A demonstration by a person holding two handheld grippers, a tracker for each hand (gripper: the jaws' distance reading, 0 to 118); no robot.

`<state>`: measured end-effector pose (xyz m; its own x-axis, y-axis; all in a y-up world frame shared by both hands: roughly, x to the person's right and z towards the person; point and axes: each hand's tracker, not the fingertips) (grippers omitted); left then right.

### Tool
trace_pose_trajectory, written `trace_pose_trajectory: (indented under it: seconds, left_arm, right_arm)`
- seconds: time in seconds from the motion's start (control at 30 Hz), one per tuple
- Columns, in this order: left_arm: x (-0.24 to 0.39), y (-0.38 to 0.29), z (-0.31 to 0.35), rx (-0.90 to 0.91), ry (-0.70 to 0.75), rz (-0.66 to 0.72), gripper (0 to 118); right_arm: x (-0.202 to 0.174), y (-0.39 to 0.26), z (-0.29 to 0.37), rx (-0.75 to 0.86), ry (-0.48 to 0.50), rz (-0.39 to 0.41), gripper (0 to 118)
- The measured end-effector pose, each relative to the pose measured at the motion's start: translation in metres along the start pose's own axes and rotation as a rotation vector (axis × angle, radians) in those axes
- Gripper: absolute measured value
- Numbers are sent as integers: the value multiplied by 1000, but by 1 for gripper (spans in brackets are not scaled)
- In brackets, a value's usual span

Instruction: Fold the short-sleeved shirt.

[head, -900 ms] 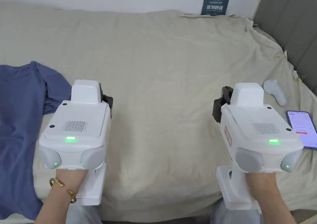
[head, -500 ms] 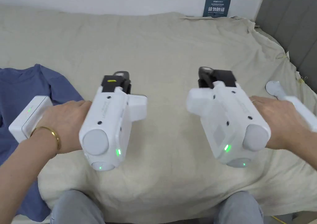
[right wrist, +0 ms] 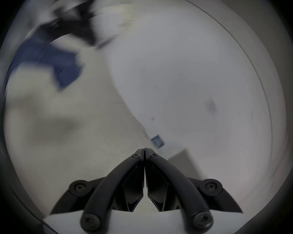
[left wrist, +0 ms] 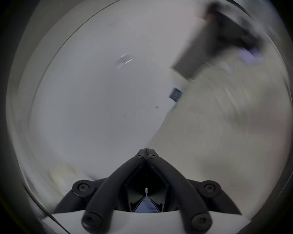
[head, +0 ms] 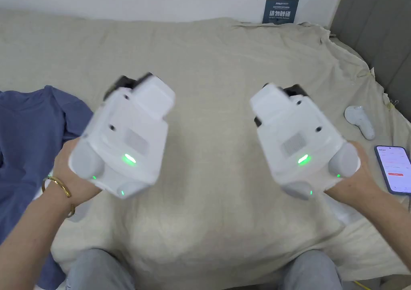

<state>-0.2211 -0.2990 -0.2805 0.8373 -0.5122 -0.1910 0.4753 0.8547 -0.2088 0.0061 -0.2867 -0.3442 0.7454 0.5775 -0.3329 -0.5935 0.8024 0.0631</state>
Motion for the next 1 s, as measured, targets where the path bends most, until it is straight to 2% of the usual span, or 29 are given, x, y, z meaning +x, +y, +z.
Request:
trace_pose_trajectory:
  seconds: [0.07,0.1,0.13,0.2,0.3,0.5,1.0]
  left_arm:
    - [-19,1,-2,-40,23,304,0]
    - [-25,-3,-3,-53,52,434,0]
    - [-27,-8,-2,-57,76,503,0]
    - [-24,-16,3,-56,108,552,0]
    - [-11,-24,11,-53,91,521,0]
    - [8,-45,19,-98,28,516,0]
    - [17,-47,20,-103,10,455,0]
  right_arm:
    - [13,-4,0,-43,-8,-265,0]
    - [16,-8,2,-46,-21,-351,0]
    - [18,-11,5,-41,-13,-415,0]
    - [17,-21,9,-60,-34,-513,0]
    - [8,-28,22,-45,-30,-592,0]
    - [-16,-31,38,-68,-35,-553,0]
    - [-5,-47,28,-86,-39,-545,0]
